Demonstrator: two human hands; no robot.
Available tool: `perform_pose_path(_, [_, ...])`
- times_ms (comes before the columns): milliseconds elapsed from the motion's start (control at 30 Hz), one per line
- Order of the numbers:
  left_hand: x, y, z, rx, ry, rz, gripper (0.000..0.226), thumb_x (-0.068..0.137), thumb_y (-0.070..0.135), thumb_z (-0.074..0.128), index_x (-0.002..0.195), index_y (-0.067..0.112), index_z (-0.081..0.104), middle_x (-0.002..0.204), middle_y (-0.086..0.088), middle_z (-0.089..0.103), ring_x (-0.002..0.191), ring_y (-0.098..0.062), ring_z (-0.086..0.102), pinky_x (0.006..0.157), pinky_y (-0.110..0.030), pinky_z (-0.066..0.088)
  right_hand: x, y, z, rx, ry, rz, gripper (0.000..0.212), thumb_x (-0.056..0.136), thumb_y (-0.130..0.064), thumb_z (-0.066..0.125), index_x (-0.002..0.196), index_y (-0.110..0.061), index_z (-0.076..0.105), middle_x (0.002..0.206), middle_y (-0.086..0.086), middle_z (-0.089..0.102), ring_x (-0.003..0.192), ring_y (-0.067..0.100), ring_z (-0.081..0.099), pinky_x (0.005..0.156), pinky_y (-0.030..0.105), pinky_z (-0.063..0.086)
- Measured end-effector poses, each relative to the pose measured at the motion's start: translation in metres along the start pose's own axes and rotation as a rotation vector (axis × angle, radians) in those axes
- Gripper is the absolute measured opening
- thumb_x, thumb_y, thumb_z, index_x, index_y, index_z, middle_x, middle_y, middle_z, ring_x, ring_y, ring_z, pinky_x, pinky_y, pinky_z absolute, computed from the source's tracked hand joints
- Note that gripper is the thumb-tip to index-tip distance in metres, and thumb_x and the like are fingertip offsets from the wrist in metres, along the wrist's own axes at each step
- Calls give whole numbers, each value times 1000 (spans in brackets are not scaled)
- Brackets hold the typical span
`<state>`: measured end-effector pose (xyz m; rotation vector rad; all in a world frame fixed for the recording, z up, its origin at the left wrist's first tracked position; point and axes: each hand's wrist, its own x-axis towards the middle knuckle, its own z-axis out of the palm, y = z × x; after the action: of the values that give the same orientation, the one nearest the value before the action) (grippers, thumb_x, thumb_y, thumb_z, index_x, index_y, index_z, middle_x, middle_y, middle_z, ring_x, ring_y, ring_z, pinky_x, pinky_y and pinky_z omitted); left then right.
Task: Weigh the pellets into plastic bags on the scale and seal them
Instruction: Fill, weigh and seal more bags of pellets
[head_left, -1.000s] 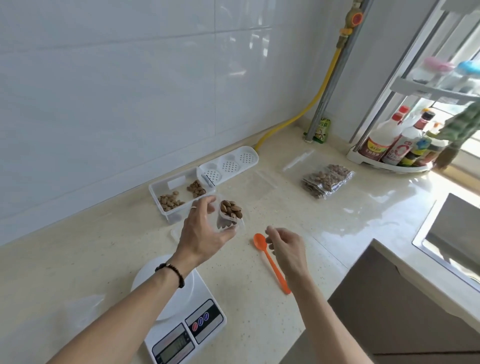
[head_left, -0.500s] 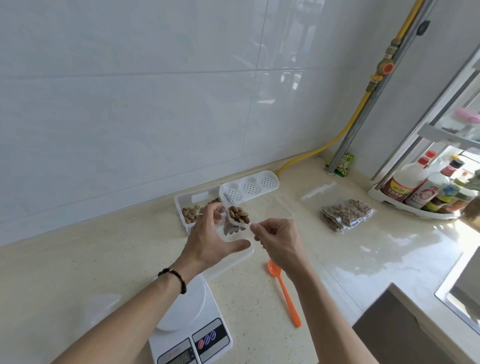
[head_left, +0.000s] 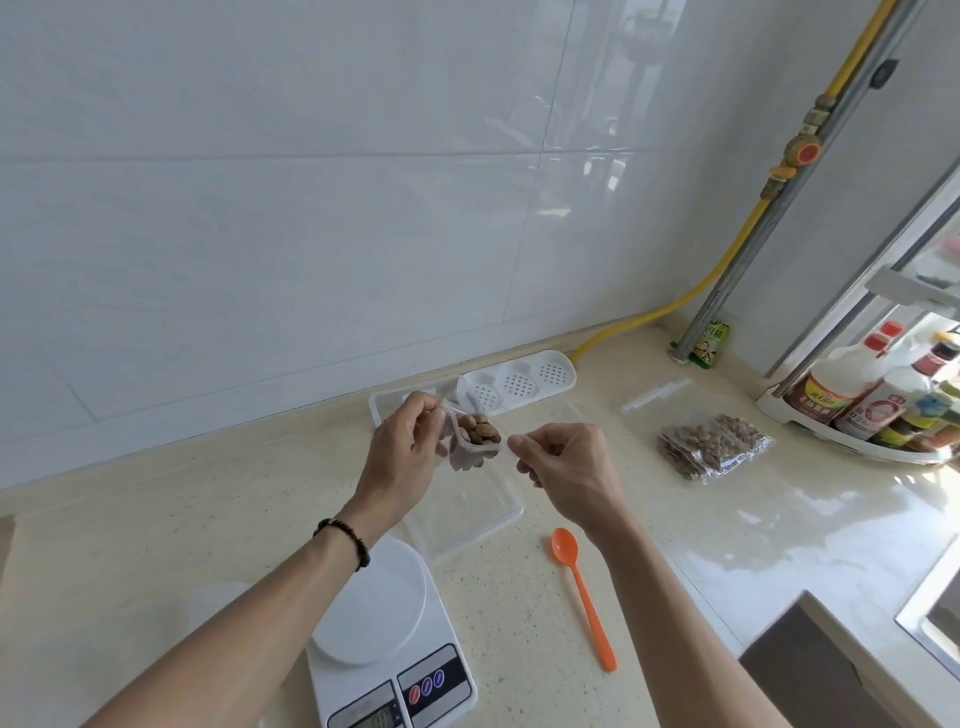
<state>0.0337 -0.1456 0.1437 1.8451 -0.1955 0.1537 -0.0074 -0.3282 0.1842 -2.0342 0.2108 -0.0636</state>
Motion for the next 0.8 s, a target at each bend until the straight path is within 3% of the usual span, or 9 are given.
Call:
perform_pose_path(100, [4, -2, -9, -16, -12, -6, 18, 102, 20, 45, 87, 15, 55, 75, -1, 65, 68, -15, 63, 63, -24, 52, 4, -7, 4, 10, -13, -15, 23, 88, -28, 72, 70, -14, 74, 66, 4, 71, 58, 12, 59, 67, 45, 57])
perform_pose_path(200, [2, -1, -18, -39, -17, -19, 19, 101, 19, 46, 84, 16, 54, 71, 1, 63, 65, -12, 62, 61, -20, 47, 6, -15, 11, 24, -45, -47, 21, 88, -27, 73, 71, -15, 74, 66, 6, 72, 58, 13, 59, 66, 42, 56])
perform_pose_path(333, [0, -4, -32, -119, 35, -88, 20, 101, 22, 47, 83, 14, 53, 80, -9, 67, 68, -18, 66, 64, -34, 52, 10, -19, 21, 93, -15, -79, 25, 88, -28, 73, 69, -11, 73, 69, 20, 68, 58, 21, 50, 59, 38, 44])
perform_pose_path(400, [-2, -5, -39, -153, 24, -103, 21, 101, 20, 47, 83, 12, 52, 82, -13, 67, 68, -20, 65, 65, -39, 53, 11, -21, 26, 136, -18, -82, 25, 88, -25, 73, 68, -10, 72, 66, 18, 68, 58, 20, 50, 60, 37, 43])
perform_pose_path(500, [-4, -3, -44, -197, -9, -120, 21, 102, 17, 45, 85, 5, 50, 79, -6, 67, 70, -18, 66, 66, -37, 53, 12, -27, 33, 152, -27, -87, 23, 89, -23, 72, 68, -12, 71, 60, 4, 66, 57, 16, 51, 60, 35, 44])
perform_pose_path(700, [-3, -8, -50, -248, 29, -107, 23, 102, 16, 44, 81, 12, 52, 86, -20, 67, 74, -27, 70, 66, -35, 53, 18, -28, 38, 132, 22, -133, 26, 89, -27, 71, 70, -9, 71, 69, 23, 64, 59, 21, 48, 59, 38, 43])
perform_pose_path(800, [-3, -9, -48, -246, 50, -101, 24, 103, 17, 44, 80, 16, 52, 80, -16, 67, 71, -31, 70, 64, -36, 54, 19, -29, 39, 134, -4, -165, 27, 89, -30, 70, 77, -6, 68, 67, 20, 59, 62, 20, 48, 60, 39, 45])
